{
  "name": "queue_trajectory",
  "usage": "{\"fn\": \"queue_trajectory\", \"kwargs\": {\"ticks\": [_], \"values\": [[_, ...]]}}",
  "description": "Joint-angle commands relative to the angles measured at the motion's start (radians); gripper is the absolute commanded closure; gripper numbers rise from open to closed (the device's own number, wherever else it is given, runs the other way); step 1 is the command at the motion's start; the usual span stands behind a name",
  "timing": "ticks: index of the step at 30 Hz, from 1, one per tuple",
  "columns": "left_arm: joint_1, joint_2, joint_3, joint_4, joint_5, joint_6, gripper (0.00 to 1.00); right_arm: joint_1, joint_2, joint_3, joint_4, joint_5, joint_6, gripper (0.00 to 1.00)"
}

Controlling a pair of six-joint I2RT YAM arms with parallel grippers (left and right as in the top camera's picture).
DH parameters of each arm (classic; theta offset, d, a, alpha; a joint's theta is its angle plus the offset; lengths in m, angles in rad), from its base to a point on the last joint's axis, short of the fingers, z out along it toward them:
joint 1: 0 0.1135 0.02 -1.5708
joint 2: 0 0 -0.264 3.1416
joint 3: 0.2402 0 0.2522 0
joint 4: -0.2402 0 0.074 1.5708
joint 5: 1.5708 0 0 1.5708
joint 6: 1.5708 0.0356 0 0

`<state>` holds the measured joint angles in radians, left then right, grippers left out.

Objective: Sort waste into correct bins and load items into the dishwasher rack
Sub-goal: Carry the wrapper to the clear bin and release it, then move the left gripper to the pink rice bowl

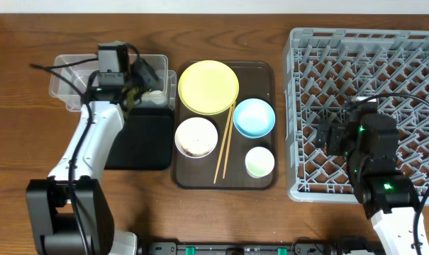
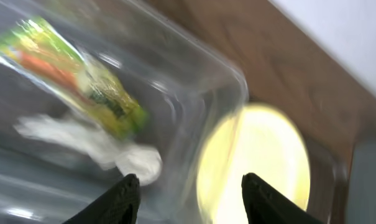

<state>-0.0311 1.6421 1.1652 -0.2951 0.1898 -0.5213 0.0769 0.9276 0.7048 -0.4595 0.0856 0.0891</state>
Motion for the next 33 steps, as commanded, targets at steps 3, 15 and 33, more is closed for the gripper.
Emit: {"fn": "queue_trajectory", "kwargs": {"ticks": [3, 15, 33], "values": [[-0.152, 0.009, -0.003, -0.101, 0.016, 0.251, 0.45, 0.009, 0.000, 0.018, -0.001, 0.000, -0.016, 0.01], [-0.447, 0.010, -0.003, -0.316, -0.094, 0.330, 0.45, 0.009, 0.000, 0.018, -0.002, 0.000, -0.016, 0.01], [-0.506, 0.089, -0.060, -0.326, -0.092, 0.318, 0.59, 0.009, 0.000, 0.018, -0.002, -0.001, -0.004, 0.01]]}}
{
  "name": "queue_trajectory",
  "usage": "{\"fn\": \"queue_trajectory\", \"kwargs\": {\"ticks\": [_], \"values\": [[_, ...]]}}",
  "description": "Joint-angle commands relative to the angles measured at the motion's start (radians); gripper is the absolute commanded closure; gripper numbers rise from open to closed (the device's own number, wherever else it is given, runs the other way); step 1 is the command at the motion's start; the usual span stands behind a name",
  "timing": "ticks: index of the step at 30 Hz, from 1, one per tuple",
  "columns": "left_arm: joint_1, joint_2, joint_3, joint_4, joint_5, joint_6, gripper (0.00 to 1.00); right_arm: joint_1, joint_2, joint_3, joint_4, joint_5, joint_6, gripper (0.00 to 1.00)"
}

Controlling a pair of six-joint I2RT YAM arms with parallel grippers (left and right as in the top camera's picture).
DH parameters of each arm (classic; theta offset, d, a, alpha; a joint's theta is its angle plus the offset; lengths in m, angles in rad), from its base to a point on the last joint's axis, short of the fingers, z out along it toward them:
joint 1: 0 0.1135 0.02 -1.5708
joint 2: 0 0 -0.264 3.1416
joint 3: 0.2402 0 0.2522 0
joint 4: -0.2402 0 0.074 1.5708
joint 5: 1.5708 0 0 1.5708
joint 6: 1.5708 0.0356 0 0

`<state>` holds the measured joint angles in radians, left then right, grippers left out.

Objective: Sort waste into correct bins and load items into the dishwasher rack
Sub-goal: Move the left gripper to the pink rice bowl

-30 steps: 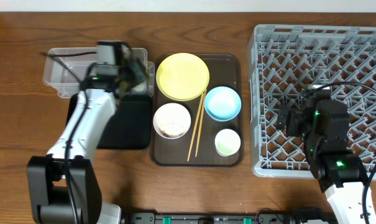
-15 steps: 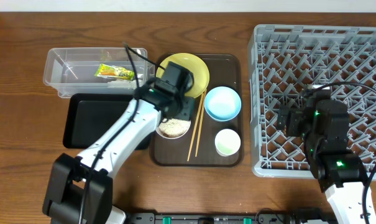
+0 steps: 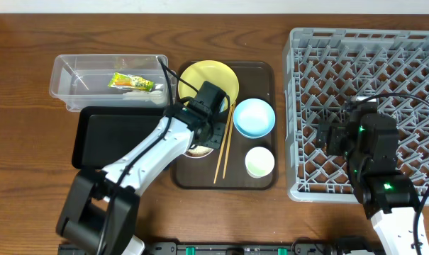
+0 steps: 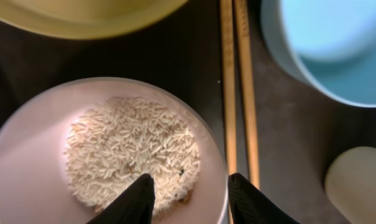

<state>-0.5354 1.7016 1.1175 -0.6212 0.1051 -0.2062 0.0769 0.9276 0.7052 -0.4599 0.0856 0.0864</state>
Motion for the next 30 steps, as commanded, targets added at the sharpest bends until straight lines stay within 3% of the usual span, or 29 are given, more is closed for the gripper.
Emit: {"fn": "queue_trajectory", "kwargs": {"ticks": [1, 17, 30], "values": [[-0.005, 0.039, -0.013, 0.001, -0.005, 0.003, 0.60, 0.009, 0.000, 0.018, -0.002, -0.001, -0.001, 0.01], [-0.063, 0.035, -0.010, 0.027, -0.074, 0.004, 0.61, 0.009, 0.000, 0.018, -0.005, 0.000, -0.002, 0.01], [-0.073, -0.053, 0.006, 0.044, -0.016, 0.002, 0.60, 0.009, 0.000, 0.018, -0.004, 0.000, -0.002, 0.01]]}}
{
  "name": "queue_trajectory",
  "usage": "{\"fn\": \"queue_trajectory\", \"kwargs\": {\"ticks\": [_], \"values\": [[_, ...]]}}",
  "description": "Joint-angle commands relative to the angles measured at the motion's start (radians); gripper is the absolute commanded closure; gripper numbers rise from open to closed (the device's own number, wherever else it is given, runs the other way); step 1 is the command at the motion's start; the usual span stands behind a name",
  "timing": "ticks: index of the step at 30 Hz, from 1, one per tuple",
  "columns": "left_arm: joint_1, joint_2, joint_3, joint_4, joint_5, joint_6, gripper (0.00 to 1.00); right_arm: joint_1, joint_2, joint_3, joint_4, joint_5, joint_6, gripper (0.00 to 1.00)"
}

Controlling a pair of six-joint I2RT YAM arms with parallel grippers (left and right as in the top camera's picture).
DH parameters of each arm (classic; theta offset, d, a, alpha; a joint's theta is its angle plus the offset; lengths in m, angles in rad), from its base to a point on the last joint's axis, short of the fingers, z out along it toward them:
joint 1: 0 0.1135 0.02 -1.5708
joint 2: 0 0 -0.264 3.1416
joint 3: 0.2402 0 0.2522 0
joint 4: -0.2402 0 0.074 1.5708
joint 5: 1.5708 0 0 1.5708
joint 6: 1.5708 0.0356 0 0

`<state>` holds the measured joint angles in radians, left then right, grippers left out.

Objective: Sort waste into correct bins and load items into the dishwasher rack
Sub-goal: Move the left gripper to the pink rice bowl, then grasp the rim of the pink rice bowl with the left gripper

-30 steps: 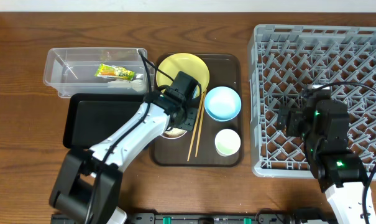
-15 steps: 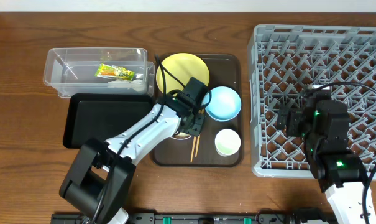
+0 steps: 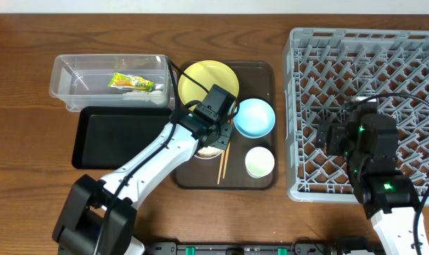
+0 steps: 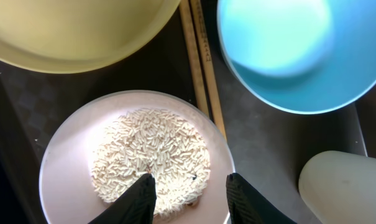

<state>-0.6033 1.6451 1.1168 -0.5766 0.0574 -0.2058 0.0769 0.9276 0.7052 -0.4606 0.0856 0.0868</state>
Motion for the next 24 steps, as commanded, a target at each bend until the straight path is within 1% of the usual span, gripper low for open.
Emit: {"fn": "queue_trajectory", "kwargs": {"ticks": [1, 7, 14, 21, 22, 24], "values": [[-0.008, 0.006, 0.006, -0.001, 0.032, -0.002, 0.60, 0.009, 0.000, 0.018, -0.004, 0.000, -0.002, 0.01], [-0.020, 0.053, 0.005, -0.001, 0.033, -0.114, 0.60, 0.009, 0.000, 0.018, -0.003, 0.000, -0.002, 0.01], [-0.049, 0.128, 0.005, 0.022, 0.032, -0.114, 0.60, 0.009, 0.000, 0.018, -0.003, 0.000, -0.002, 0.01], [-0.057, 0.153, 0.005, 0.040, 0.031, -0.114, 0.60, 0.009, 0.000, 0.018, -0.003, 0.000, -0.002, 0.01], [-0.057, 0.152, 0.005, 0.040, 0.031, -0.114, 0.63, 0.009, 0.000, 0.018, -0.003, 0.000, -0.002, 0.01], [-0.057, 0.153, 0.005, 0.040, 0.031, -0.114, 0.71, 0.009, 0.000, 0.018, -0.003, 0.000, -0.002, 0.01]]}}
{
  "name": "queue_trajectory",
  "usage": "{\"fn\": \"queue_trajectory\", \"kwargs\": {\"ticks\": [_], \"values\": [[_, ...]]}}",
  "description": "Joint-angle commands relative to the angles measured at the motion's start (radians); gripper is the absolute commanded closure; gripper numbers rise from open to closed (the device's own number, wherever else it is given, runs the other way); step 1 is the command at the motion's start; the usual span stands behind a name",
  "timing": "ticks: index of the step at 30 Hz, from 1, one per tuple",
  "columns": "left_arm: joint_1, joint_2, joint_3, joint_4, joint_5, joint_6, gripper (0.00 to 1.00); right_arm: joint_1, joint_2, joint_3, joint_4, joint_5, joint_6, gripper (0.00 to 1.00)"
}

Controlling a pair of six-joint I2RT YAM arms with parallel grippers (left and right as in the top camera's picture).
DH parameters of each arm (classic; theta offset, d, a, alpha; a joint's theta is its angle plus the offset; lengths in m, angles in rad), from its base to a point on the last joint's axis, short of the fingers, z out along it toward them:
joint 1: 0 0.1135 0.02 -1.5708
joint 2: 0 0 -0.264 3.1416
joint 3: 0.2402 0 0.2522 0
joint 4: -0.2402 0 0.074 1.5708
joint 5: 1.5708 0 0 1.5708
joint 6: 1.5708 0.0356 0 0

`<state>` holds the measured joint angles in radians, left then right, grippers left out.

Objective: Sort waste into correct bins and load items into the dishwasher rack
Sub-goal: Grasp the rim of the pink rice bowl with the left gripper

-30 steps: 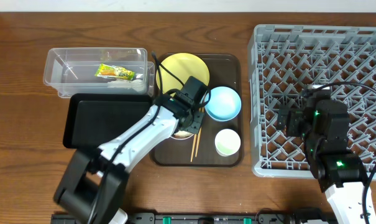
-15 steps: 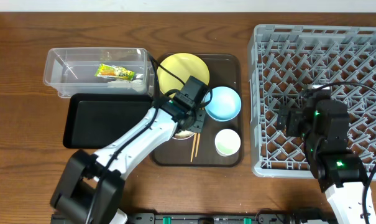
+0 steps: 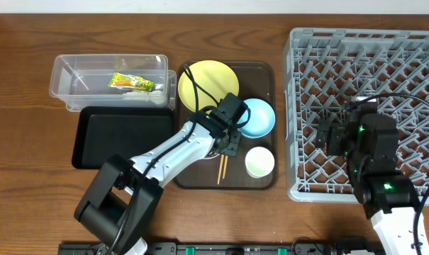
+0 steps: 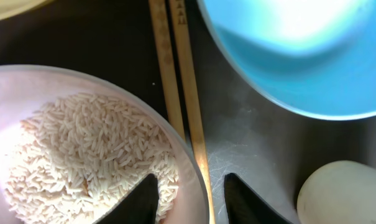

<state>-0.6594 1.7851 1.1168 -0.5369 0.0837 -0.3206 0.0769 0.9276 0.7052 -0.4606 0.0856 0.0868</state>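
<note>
In the left wrist view, a pale pink bowl of rice (image 4: 63, 143) fills the lower left, and two wooden chopsticks (image 4: 175, 74) lie along its right rim. My left gripper (image 4: 191, 199) is open and low over the brown tray (image 3: 264, 71). One finger is above the rice and the other is past the chopsticks, so the jaws straddle the bowl's rim. The blue bowl (image 4: 299, 56) and pale cup (image 4: 343, 193) sit to the right. My right gripper (image 3: 326, 134) hangs over the grey dish rack (image 3: 363, 57), its jaws too dark to read.
A yellow plate (image 3: 207, 83) sits at the tray's back. A clear bin (image 3: 108, 81) at the far left holds a green wrapper (image 3: 132, 83). A black bin (image 3: 122, 134) lies in front of it. My left arm hides most of the rice bowl from overhead.
My left gripper has moved right and come lower. The bowl's right rim and the chopsticks now sit between its open fingers. The right arm is unchanged.
My left gripper was open over the clear bin, where a wrapper and a white napkin lay. It then stood open over the rice bowl on the tray, later nearer the chopsticks, and now straddles the bowl's right rim. The right arm stayed over the rack.
</note>
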Motion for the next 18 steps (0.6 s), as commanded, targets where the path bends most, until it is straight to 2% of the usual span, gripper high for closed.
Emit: {"fn": "queue_trajectory", "kwargs": {"ticks": [1, 6, 7, 18], "values": [[-0.002, 0.013, 0.005, 0.001, 0.005, 0.001, 0.75, 0.009, 0.000, 0.018, -0.003, 0.000, -0.002, 0.01], [-0.002, 0.013, 0.005, 0.000, 0.005, 0.001, 0.81, 0.009, 0.000, 0.018, -0.003, 0.000, -0.002, 0.01], [-0.002, 0.013, 0.005, 0.000, 0.005, 0.001, 0.85, 0.009, 0.000, 0.018, -0.003, 0.000, -0.002, 0.01], [-0.001, 0.013, 0.005, 0.000, -0.010, 0.001, 0.89, 0.009, 0.000, 0.018, -0.003, 0.000, -0.002, 0.01]]}}
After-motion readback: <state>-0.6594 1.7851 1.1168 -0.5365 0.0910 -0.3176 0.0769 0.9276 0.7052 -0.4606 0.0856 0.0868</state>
